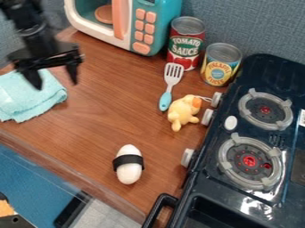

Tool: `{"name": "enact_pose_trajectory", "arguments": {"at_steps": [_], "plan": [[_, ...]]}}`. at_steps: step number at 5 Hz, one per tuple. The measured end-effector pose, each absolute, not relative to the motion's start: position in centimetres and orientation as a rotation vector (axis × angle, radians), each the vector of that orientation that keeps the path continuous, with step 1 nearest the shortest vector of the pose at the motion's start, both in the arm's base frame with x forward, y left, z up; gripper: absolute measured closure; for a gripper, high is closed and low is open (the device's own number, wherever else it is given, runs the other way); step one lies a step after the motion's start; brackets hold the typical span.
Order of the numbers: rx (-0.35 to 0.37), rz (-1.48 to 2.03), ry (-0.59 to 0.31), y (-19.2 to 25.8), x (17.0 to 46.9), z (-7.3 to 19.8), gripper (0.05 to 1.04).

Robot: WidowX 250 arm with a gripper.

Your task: Move a towel to the middle of the table

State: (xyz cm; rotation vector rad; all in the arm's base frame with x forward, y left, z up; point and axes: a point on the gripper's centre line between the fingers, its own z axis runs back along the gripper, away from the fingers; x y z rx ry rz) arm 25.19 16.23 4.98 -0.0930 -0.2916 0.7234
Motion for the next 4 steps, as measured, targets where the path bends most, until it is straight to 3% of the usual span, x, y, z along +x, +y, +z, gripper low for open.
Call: {"name": "enact_pose_trajectory", "arguments": {"at_steps": [2, 4], "plan": [[-0.052, 0.847, -0.228, 19.3, 23.2, 2.5, 0.083], [0.004, 0.925, -0.178, 21.1, 23.4, 1.2, 0.083]]}}
